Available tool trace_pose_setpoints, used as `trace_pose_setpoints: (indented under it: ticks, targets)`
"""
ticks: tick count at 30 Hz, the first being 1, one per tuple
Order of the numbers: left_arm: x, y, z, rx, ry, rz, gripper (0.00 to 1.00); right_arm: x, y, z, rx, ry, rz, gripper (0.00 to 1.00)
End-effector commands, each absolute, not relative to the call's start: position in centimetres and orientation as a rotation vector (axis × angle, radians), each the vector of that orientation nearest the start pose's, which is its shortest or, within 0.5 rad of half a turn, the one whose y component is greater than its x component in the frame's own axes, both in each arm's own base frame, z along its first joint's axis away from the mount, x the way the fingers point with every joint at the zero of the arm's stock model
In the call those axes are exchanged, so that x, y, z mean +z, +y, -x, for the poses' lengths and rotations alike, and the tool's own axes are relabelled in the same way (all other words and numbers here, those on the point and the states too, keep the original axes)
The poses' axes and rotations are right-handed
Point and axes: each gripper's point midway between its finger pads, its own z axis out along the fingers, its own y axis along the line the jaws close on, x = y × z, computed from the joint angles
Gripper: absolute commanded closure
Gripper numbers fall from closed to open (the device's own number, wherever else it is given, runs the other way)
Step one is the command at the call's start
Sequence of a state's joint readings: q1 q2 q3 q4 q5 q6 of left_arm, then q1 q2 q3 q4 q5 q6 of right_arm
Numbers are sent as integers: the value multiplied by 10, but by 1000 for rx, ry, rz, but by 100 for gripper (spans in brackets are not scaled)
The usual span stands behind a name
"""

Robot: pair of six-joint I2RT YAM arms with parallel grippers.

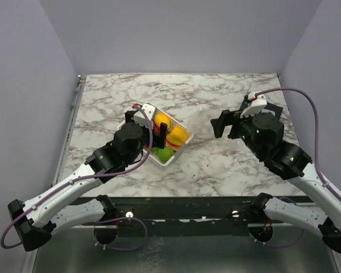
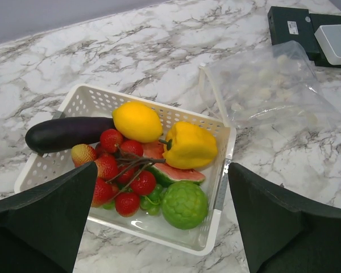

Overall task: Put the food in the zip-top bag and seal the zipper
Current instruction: Pick up the zipper food storage bag at the center of the board.

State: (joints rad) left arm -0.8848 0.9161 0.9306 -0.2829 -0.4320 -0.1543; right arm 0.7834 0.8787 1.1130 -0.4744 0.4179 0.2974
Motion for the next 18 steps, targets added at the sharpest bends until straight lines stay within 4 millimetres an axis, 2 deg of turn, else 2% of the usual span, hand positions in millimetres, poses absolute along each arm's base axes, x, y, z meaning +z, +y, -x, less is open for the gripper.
trace_pose_setpoints:
  ticks: [1,6,12,18]
  targets:
    - [270,-201,-254,-290,1822,-400,1,318,163,-250,340,1885,161,0]
    - [267,-202,-255,-280,1841,-405,1,320,168,-246,388,1874,181,0]
    - [267,-201,-255,-279,1847,-403,1,317,184,-243,439,1902,265,0]
    - [270,-187,-258,-214,1845,-344,1,308,200,-240,472,1938,377,0]
